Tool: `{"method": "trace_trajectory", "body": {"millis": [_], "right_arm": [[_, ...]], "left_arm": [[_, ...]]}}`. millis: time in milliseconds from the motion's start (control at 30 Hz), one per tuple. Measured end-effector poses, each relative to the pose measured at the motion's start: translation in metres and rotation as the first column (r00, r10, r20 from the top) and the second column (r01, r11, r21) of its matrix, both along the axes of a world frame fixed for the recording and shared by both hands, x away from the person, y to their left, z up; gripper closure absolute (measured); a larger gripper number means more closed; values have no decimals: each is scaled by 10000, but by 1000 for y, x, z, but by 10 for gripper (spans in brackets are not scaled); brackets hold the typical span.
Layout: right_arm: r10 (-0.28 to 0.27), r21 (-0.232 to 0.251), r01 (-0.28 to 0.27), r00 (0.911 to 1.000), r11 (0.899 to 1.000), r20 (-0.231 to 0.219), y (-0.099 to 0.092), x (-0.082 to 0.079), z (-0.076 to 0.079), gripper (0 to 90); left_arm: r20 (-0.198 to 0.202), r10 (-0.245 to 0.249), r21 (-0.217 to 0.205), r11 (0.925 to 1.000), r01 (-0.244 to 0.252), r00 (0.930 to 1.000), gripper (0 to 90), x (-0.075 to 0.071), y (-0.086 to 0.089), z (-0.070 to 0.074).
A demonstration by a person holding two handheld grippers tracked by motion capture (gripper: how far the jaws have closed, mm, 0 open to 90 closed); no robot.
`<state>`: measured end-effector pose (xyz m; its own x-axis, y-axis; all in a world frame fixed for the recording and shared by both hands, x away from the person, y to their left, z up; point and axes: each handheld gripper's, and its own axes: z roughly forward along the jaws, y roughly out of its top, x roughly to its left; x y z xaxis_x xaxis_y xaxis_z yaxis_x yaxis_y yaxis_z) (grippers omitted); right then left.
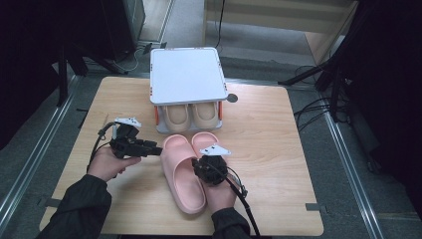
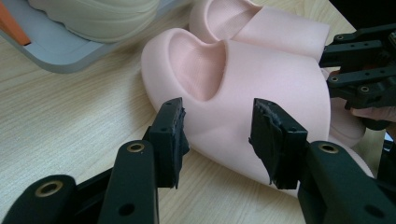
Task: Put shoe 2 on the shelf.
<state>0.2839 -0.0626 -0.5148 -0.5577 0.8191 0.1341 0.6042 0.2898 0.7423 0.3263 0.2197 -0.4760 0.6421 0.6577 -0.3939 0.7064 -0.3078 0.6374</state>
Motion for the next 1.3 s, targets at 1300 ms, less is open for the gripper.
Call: {"method": "trace_trajectory", "body": {"millis": [1300], "right_arm": [[6029,1493,-5908,7961,7929,-518,-36,32,61,771]], "left_arm": [[24,1578,-77,9875,-1577,9875,431,-11,48,3]]}}
